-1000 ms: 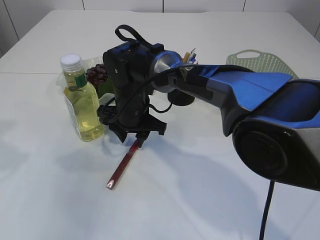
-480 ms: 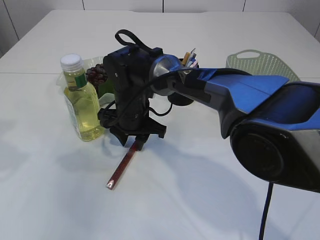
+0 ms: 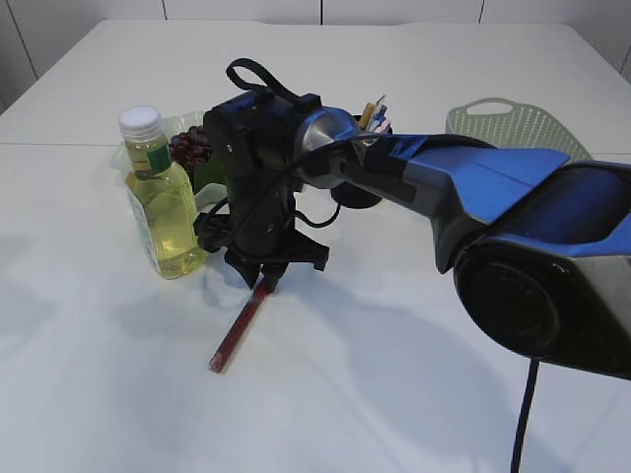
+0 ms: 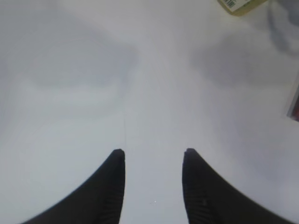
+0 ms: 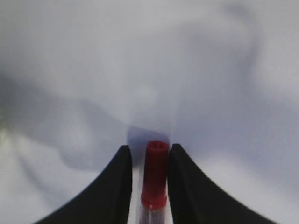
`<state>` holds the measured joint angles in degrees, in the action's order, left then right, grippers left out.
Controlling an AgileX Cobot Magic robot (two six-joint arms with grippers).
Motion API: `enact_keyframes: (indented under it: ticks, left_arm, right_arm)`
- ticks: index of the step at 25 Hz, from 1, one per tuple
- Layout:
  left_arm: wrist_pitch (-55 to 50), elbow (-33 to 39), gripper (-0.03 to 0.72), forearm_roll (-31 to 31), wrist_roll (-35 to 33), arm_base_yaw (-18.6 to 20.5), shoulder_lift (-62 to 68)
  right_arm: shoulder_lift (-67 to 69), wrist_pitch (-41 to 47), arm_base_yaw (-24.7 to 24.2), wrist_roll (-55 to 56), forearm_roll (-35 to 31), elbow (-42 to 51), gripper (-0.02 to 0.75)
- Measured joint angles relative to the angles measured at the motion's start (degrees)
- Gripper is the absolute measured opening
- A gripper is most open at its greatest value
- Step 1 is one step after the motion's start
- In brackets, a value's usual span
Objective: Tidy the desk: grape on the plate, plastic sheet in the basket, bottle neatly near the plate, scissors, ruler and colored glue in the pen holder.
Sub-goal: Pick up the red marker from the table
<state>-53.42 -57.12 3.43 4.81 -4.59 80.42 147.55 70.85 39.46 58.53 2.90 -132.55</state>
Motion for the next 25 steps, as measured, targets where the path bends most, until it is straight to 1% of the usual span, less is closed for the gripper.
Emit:
enact_keyframes:
  ticks: [4,7,11,16,21,25]
  left_arm:
    - [0.04,0.00,0.297,0.00,0.00,0.00,0.00]
    - [0.27,0.00,0.297,0.00,0.00,0.00,0.00]
    - [0.26,0.00,0.297,0.00,0.00,0.00,0.00]
    - [0.26,0.00,0.297,0.00,0.00,0.00,0.00]
    - [0.26,0.00,0.297,0.00,0.00,0.00,0.00]
    - [0.26,0.00,0.297,0.00,0.00,0.00,0.00]
  right_arm:
    - [0.00,0.00,0.00,0.00,0.12,0.00,0.197]
    - [0.00,0.00,0.00,0.00,0.12,0.00,0.153]
    - [0.00,0.00,0.00,0.00,0.12,-0.10,0.122]
    - [0.00,0.00,0.00,0.00,0.12,-0.29,0.102]
    - [0.00,0.00,0.00,-0.12,0.12,-0.29,0.099]
    - [0.00,0.00,-0.72,-2.81,-0.96,-0.54,0.099]
